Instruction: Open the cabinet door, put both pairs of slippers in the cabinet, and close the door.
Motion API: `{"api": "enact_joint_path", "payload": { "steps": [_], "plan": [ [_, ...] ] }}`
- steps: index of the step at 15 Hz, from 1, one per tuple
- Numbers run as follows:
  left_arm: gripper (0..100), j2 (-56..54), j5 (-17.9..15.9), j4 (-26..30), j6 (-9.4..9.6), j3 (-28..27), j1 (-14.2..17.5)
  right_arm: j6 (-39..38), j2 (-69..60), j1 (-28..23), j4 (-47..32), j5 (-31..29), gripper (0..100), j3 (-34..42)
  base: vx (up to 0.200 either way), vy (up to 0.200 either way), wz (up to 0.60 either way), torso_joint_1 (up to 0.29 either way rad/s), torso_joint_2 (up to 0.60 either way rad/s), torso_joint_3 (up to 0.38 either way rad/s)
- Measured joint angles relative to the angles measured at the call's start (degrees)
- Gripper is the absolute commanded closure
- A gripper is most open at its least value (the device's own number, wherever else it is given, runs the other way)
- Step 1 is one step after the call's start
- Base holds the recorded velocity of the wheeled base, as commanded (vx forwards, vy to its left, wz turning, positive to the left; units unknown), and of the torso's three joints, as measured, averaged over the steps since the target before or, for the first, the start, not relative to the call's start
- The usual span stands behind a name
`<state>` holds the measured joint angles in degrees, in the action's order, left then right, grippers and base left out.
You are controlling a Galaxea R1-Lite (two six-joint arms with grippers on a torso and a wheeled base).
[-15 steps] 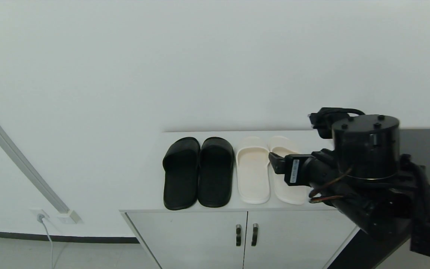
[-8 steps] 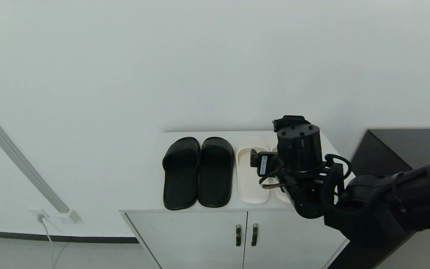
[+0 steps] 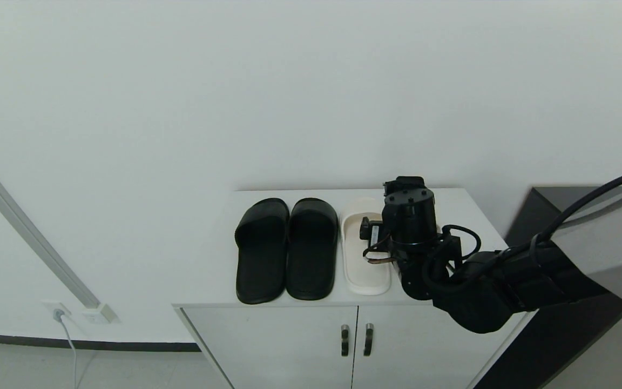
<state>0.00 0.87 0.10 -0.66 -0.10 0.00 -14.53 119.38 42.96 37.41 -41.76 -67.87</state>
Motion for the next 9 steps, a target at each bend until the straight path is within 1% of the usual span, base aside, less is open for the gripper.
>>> {"api": "enact_joint_path", "payload": {
  "steps": [5,8,9],
  "plan": [
    [100,0.00,0.00,0.00,0.00,0.00,0.00,2.06,3.08,-1.73,-0.05,0.09,0,-4.18,0.000,0.000,0.00,0.000,0.00,0.000],
    [100,0.00,0.00,0.00,0.00,0.00,0.00,2.93,4.29,-2.15,0.00,0.09,0,-5.32,0.000,0.000,0.00,0.000,0.00,0.000],
    [100,0.00,0.00,0.00,-0.02,0.00,0.00,2.99,4.53,-2.22,0.00,0.11,100,-5.56,0.000,0.000,0.00,0.000,0.00,0.000]
  ]
}}
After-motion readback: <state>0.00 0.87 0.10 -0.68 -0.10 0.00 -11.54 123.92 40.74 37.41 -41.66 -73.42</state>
